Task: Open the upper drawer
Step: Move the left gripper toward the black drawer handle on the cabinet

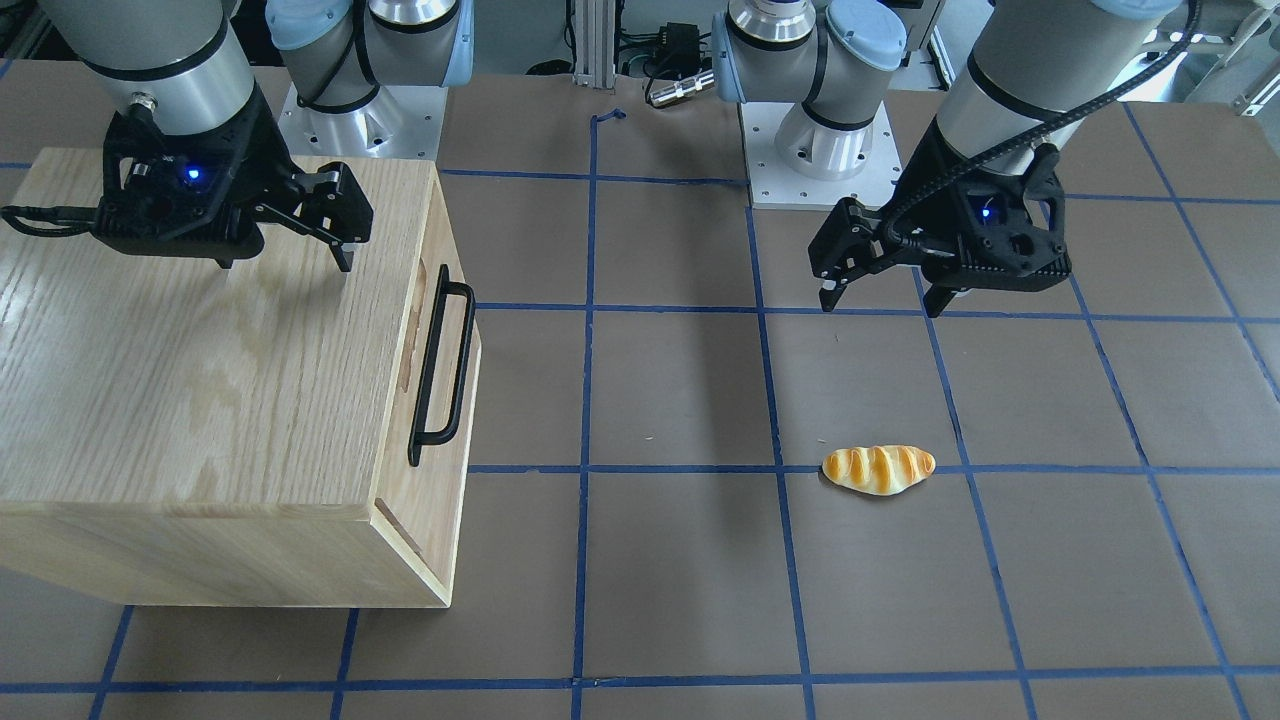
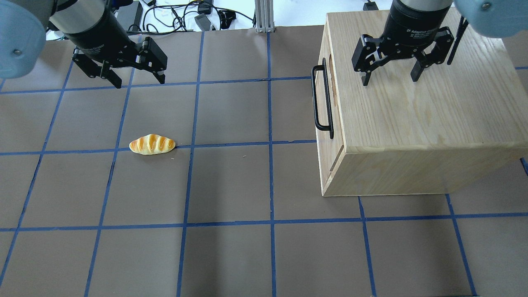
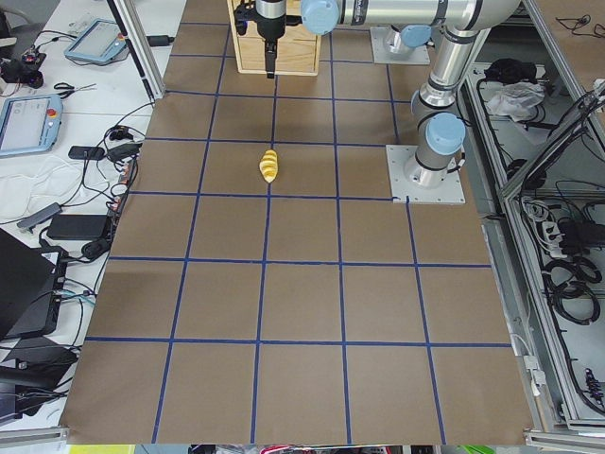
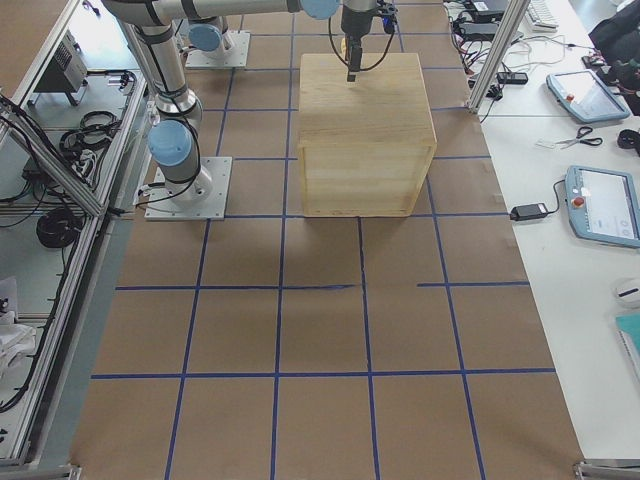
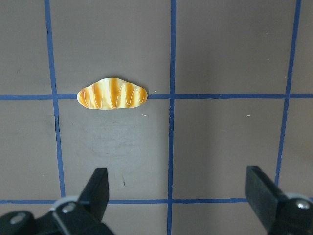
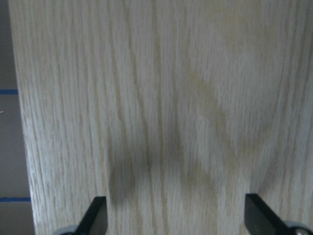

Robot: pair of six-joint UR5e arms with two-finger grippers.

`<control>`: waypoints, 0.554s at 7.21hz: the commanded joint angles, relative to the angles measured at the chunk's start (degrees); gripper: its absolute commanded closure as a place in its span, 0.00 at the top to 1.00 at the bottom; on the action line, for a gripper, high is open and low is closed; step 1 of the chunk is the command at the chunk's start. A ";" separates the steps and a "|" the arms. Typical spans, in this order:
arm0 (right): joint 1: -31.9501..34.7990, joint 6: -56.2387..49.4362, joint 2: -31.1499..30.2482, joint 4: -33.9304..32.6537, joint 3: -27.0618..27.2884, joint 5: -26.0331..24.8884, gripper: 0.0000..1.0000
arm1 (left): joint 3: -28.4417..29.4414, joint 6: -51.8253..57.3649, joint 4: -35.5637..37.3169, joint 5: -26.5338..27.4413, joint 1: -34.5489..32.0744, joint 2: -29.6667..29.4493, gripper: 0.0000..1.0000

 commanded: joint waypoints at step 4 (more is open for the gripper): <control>0.01 -0.04 0.00 0.00 0.00 0.00 1.00 | 0.13 -6.01 10.96 -7.42 -5.56 -3.36 1.00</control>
